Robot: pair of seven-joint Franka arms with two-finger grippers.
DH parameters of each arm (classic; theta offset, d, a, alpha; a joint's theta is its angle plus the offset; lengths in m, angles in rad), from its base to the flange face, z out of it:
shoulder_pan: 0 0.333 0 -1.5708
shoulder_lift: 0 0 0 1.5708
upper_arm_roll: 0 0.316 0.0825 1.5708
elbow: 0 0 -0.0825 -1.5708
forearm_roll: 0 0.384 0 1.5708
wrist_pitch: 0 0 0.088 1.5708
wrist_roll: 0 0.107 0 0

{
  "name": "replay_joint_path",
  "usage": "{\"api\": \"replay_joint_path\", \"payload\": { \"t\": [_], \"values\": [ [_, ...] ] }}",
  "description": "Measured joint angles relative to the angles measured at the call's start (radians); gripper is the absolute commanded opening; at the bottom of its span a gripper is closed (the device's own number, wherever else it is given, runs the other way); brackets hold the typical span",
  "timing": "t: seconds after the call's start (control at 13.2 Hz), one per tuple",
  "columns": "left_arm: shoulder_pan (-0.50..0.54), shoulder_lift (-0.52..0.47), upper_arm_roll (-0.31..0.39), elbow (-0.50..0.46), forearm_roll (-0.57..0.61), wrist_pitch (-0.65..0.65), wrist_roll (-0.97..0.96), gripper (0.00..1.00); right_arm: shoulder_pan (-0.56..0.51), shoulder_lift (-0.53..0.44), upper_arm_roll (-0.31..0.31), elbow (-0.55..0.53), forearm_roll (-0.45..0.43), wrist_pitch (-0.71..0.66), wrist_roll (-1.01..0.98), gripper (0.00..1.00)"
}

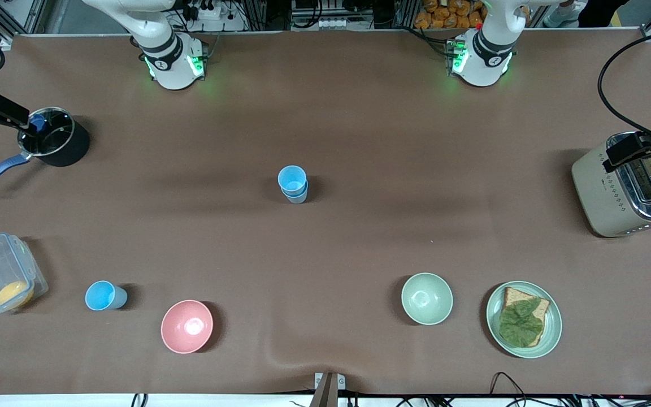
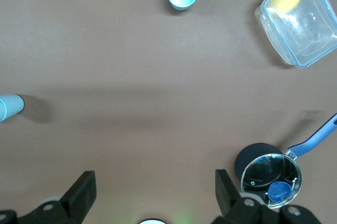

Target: Stack blue cups with both arms

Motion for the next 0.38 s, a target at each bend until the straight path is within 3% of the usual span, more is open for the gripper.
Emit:
{"api": "replay_joint_path", "payload": {
  "t": [0.38],
  "values": [
    [-0.012, 0.0, -0.029, 0.0, 0.0, -0.001, 0.026, 1.0, 0.0, 0.0, 0.002, 0.001, 0.0, 0.0, 0.0, 1.0]
  ]
}}
